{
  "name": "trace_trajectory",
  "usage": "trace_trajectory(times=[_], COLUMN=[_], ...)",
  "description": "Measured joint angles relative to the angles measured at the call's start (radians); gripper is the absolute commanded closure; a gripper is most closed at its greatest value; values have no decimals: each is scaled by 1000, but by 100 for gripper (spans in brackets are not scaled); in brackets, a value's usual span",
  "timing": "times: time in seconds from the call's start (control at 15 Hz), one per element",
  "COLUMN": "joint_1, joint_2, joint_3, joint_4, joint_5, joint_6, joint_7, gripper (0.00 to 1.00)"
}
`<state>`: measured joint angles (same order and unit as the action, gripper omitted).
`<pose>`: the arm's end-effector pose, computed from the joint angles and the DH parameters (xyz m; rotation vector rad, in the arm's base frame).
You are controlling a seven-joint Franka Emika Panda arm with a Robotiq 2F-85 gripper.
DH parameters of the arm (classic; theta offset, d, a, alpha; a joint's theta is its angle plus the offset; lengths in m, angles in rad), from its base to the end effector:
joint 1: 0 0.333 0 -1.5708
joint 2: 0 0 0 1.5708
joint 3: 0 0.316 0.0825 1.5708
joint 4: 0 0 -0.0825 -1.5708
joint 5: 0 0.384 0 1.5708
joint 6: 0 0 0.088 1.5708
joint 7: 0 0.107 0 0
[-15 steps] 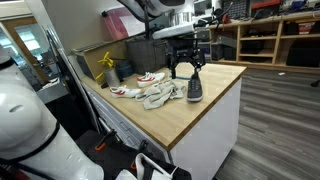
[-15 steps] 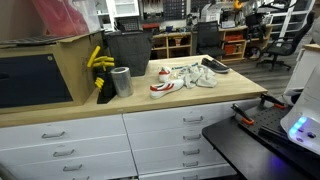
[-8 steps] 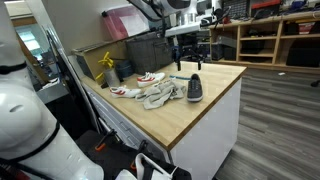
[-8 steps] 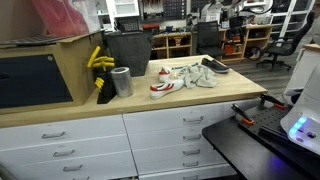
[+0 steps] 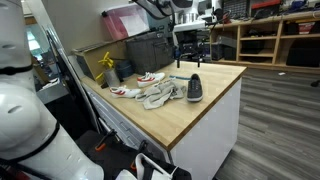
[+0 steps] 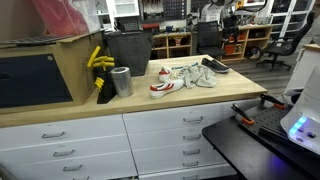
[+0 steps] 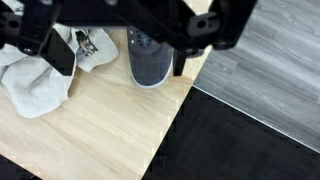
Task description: Move the grey shoe to the left
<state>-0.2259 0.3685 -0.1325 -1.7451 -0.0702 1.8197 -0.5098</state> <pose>0.5765 -0.2157 0.3447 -3.0719 -0.2780 0.4848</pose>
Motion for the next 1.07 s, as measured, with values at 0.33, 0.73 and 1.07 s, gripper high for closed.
trace_trajectory(times=[0.33,0.73,1.07], joint_1=[0,16,41], joint_2=[82,267,367], joint_3=[21,83,102], joint_4=[8,128,305], joint_5=[1,31,49], joint_6=[25,118,119], joint_7=[34,163,227], gripper=[0,0,0])
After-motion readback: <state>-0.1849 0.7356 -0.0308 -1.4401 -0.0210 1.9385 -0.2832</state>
